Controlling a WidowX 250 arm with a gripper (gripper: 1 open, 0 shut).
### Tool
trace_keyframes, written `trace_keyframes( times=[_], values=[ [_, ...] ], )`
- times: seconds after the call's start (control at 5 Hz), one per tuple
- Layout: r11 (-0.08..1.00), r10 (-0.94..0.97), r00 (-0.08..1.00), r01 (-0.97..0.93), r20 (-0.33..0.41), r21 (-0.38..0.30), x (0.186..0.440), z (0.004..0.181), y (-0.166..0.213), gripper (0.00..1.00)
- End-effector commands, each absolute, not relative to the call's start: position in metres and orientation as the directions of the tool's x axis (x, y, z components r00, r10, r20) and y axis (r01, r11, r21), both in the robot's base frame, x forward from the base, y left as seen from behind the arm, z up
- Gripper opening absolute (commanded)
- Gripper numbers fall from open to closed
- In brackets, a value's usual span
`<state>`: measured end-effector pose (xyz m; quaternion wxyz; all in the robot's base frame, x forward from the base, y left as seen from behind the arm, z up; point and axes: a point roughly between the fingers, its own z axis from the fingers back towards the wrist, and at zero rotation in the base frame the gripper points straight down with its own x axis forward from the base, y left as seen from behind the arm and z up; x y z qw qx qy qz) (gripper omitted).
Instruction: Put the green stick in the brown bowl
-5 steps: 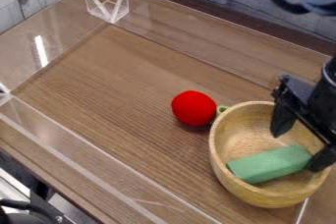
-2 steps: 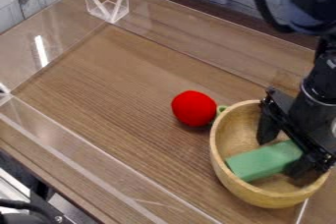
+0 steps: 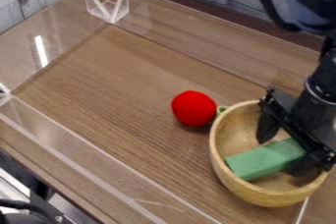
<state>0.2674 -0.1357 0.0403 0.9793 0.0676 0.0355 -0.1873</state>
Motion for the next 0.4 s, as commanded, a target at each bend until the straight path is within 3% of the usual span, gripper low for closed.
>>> trace_keyframes(
  times=[0.0,0.2],
  values=[
    [0.916,-0.384,0.923,0.382,-0.004,0.122,0.2824,0.0741,-0.1375,1.0],
    [0.899,-0.425,0.905,0.42,0.014,0.127,0.2812,0.0833,-0.1318,1.0]
  ],
)
